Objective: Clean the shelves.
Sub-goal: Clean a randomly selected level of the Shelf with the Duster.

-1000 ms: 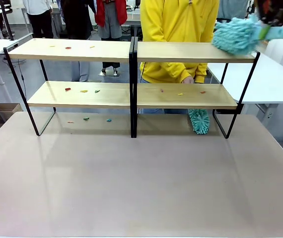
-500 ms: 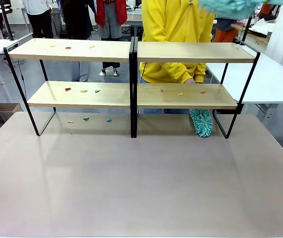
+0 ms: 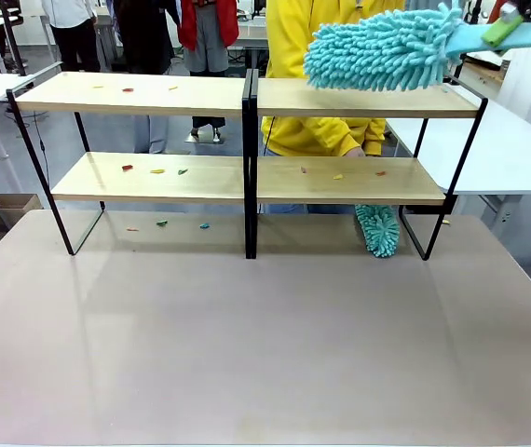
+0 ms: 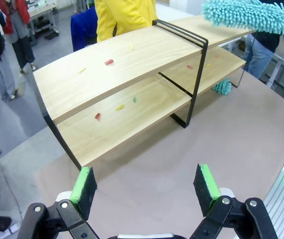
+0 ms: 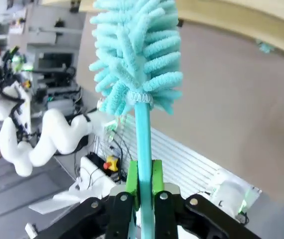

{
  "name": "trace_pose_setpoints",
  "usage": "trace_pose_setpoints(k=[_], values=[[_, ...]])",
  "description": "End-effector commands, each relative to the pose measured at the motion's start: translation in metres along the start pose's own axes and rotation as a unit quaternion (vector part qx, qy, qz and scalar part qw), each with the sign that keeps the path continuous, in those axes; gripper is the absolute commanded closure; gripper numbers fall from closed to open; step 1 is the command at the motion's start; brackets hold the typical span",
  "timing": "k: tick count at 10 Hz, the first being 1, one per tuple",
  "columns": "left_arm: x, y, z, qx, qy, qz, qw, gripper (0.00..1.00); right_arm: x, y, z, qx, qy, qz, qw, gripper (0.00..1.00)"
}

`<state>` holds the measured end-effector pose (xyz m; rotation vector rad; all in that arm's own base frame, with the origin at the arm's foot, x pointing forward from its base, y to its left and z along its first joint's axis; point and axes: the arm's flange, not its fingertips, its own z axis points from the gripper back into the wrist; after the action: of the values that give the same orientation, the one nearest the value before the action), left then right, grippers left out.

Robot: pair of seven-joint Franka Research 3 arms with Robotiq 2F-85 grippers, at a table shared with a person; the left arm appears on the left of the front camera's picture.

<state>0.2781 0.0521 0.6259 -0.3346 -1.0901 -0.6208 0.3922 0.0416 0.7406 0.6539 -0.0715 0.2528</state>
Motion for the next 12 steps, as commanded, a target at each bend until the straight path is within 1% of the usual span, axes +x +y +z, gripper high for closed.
trace_pose_setpoints(k=[1,2,3,4,5,6,7,8,9,10,11,12], values=[[0.0,0.001,0.0,0.0,0.0,-0.003,1.0,0.0,-0.006,0.006,0.031,0.04,0.009,0.044,0.998,0.88],[0.0,0.001,0.0,0.0,0.0,-0.003,1.0,0.0,-0.016,0.008,0.049,0.058,0.002,0.073,0.996,0.88],[0.0,0.001,0.0,0.0,0.0,-0.003,1.0,0.0,-0.033,0.011,0.075,0.068,-0.014,0.113,0.991,0.88],[0.0,0.001,0.0,0.0,0.0,-0.003,1.0,0.0,-0.06,0.015,0.111,0.07,-0.036,0.181,0.98,0.88],[0.0,0.001,0.0,0.0,0.0,-0.003,1.0,0.0,-0.087,0.012,0.142,0.073,-0.061,0.254,0.963,0.88],[0.0,0.001,0.0,0.0,0.0,-0.003,1.0,0.0,-0.107,0.001,0.168,0.086,-0.092,0.301,0.945,0.88],[0.0,0.001,0.0,0.0,0.0,-0.003,1.0,0.0,-0.119,-0.013,0.181,0.096,-0.113,0.322,0.935,0.88],[0.0,0.001,0.0,0.0,0.0,-0.003,1.0,0.0,-0.119,-0.025,0.179,0.121,-0.133,0.263,0.948,0.88],[0.0,0.001,0.0,0.0,0.0,-0.003,1.0,0.0,-0.128,0.006,0.175,0.048,-0.098,0.284,0.953,0.88],[0.0,0.001,0.0,0.0,0.0,-0.003,1.0,0.0,-0.128,0.006,0.175,0.048,-0.098,0.284,0.953,0.88],[0.0,0.001,0.0,0.0,0.0,-0.003,1.0,0.0,-0.138,-0.017,0.191,0.072,-0.125,0.283,0.948,0.88],[0.0,0.001,0.0,0.0,0.0,-0.003,1.0,0.0,-0.13,-0.01,0.184,0.05,-0.128,0.257,0.957,0.88]])
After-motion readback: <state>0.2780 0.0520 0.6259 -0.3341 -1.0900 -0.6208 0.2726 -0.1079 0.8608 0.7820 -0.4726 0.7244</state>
